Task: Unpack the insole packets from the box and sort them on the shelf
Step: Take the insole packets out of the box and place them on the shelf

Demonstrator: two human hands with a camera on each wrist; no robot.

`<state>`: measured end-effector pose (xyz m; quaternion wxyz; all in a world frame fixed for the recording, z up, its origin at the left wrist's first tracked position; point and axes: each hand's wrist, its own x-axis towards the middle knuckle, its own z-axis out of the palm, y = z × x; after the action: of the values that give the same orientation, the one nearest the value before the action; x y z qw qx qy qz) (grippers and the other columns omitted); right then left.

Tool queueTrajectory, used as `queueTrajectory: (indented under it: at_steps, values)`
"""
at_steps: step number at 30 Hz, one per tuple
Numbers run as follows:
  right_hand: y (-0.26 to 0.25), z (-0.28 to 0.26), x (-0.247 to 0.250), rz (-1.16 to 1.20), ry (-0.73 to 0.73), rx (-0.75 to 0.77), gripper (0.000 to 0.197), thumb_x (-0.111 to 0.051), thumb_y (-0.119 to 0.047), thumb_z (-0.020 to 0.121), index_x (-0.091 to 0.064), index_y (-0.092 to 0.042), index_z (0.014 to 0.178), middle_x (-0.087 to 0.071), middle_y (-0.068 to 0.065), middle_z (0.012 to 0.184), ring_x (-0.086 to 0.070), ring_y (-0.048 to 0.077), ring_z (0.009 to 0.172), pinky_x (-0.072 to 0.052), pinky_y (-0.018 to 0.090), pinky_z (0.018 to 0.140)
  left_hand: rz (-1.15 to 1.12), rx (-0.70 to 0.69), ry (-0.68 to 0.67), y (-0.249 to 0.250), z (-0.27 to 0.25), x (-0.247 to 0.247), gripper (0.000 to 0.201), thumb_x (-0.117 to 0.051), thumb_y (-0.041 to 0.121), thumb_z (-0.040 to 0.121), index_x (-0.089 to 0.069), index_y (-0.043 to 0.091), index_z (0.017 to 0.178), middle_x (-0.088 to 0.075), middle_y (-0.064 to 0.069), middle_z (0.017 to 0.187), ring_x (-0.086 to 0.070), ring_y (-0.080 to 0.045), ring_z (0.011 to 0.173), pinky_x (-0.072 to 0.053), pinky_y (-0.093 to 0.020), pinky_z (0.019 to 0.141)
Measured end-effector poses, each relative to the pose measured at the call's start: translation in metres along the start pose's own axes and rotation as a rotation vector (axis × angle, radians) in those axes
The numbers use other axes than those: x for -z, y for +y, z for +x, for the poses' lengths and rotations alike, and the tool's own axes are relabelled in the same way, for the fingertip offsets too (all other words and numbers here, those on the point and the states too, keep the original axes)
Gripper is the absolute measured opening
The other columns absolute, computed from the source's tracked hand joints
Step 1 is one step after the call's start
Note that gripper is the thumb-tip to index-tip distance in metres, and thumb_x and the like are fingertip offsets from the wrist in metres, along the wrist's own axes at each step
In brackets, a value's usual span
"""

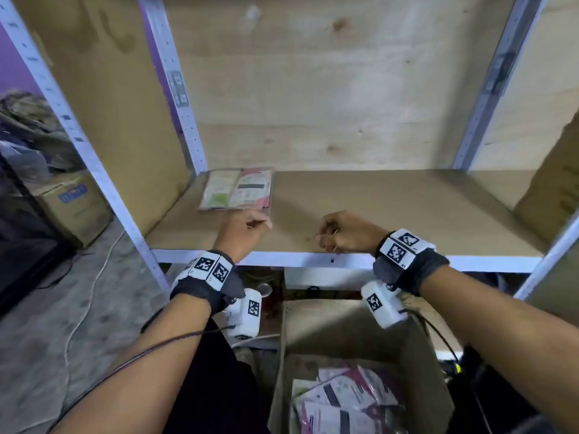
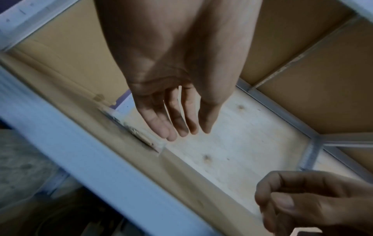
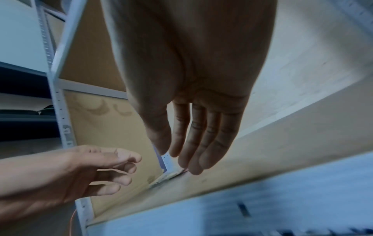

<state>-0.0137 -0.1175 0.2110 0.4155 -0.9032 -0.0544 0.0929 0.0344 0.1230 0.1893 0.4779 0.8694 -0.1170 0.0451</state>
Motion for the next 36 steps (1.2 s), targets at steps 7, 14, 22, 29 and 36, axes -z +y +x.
queueTrajectory:
  at_steps: [7, 14, 22, 29, 36]
  values:
    - [0.045, -0.078, -0.01, -0.179, -0.019, -0.017, 0.005, -0.066, -0.012, 0.084, -0.07, -0.013, 0.087, -0.073, 0.003, 0.076, -0.066, 0.012, 0.061, -0.055, 0.025, 0.062, 0.025, 0.063, -0.171, -0.006, -0.071, -0.058, 0.003, -0.072, 0.02, 0.087, -0.071, 0.021, 0.084, -0.075, -0.004, 0.09, -0.069, -0.023, 0.083, -0.054, -0.034, 0.084]
    - [0.121, -0.084, -0.054, -0.302, -0.147, -0.118, 0.008, -0.064, -0.011, 0.089, -0.071, -0.015, 0.09, -0.067, -0.009, 0.087, -0.06, 0.006, 0.079, -0.05, 0.021, 0.077, 0.105, 0.157, -0.408, -0.041, -0.103, -0.137, 0.015, -0.069, 0.028, 0.089, -0.075, 0.014, 0.09, -0.072, -0.003, 0.076, -0.065, -0.016, 0.069, -0.059, -0.036, 0.081]
    - [0.207, -0.045, -0.109, -0.293, -0.323, -0.385, 0.011, -0.061, -0.014, 0.09, -0.072, -0.012, 0.092, -0.073, 0.006, 0.095, -0.068, 0.019, 0.081, -0.057, 0.032, 0.078, 0.366, 0.291, -0.675, -0.089, -0.095, -0.211, 0.021, -0.061, 0.023, 0.095, -0.078, 0.013, 0.102, -0.074, -0.007, 0.111, -0.067, -0.025, 0.108, -0.05, -0.028, 0.094]
    - [0.25, -0.027, -0.155, -0.427, -0.455, -0.429, 0.015, -0.059, -0.016, 0.089, -0.069, -0.009, 0.099, -0.071, 0.015, 0.107, -0.068, 0.031, 0.099, -0.047, 0.026, 0.073, 0.469, 0.448, -0.746, -0.13, -0.093, -0.242, 0.032, -0.056, 0.022, 0.094, -0.071, -0.004, 0.104, -0.07, -0.02, 0.112, -0.064, -0.036, 0.107, -0.052, -0.038, 0.094]
    - [0.287, -0.027, -0.198, -0.505, -0.61, -0.457, 0.045, -0.072, -0.013, 0.085, -0.061, -0.002, 0.128, -0.06, 0.013, 0.133, -0.057, 0.027, 0.125, -0.045, 0.032, 0.104, 0.517, 0.504, -0.818, -0.157, -0.099, -0.249, 0.037, -0.059, 0.025, 0.093, -0.059, 0.002, 0.122, -0.062, -0.021, 0.126, -0.058, -0.035, 0.117, -0.049, -0.036, 0.095]
